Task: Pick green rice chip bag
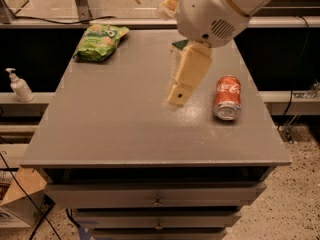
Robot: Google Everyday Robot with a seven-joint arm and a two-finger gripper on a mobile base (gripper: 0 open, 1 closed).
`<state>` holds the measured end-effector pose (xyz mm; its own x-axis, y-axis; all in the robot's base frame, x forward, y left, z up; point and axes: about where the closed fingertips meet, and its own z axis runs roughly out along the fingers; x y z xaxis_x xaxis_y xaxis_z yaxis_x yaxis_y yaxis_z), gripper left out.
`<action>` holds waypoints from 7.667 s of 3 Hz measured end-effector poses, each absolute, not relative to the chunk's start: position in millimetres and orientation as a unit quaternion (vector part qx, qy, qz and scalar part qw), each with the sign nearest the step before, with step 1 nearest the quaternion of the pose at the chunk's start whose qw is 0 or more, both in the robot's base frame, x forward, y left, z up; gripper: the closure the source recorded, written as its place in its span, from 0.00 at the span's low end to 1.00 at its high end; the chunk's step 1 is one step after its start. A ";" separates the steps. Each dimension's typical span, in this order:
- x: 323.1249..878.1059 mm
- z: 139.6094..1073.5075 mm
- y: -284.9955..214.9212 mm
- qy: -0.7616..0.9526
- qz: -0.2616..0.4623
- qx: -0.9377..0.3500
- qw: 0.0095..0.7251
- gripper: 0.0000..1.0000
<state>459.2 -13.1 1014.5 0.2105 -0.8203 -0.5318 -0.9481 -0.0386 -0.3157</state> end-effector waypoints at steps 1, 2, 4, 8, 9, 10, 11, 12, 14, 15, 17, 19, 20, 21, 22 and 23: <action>488.3 1015.8 28.3 0.621 0.127 -0.704 0.321 0.00; 486.9 1017.7 32.8 0.620 0.129 -0.704 0.321 0.00; 530.3 1013.2 60.4 0.624 0.136 -0.664 0.389 0.00; 689.3 971.5 126.0 0.628 0.196 -0.592 0.465 0.00; 693.6 967.5 127.1 0.629 0.200 -0.590 0.465 0.00; 693.5 958.2 130.5 0.636 0.197 -0.589 0.457 0.00; 705.2 946.8 140.7 0.638 0.201 -0.578 0.467 0.00; 722.8 934.1 149.9 0.646 0.212 -0.552 0.482 0.00; 763.4 900.6 171.0 0.672 0.229 -0.502 0.494 0.00; 785.0 882.6 185.8 0.683 0.233 -0.491 0.488 0.00; 814.7 852.3 205.5 0.700 0.258 -0.462 0.480 0.18; 813.3 859.7 194.7 0.703 0.251 -0.452 0.488 0.64; 800.2 880.8 180.8 0.699 0.234 -0.464 0.492 0.87; 783.7 916.2 166.6 0.682 0.211 -0.484 0.506 1.00; 769.2 964.3 153.2 0.652 0.184 -0.501 0.539 1.00; 754.5 1025.0 140.5 0.612 0.151 -0.521 0.576 1.00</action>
Offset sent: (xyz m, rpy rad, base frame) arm 0.0242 0.0350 0.0011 0.0403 0.0179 0.0023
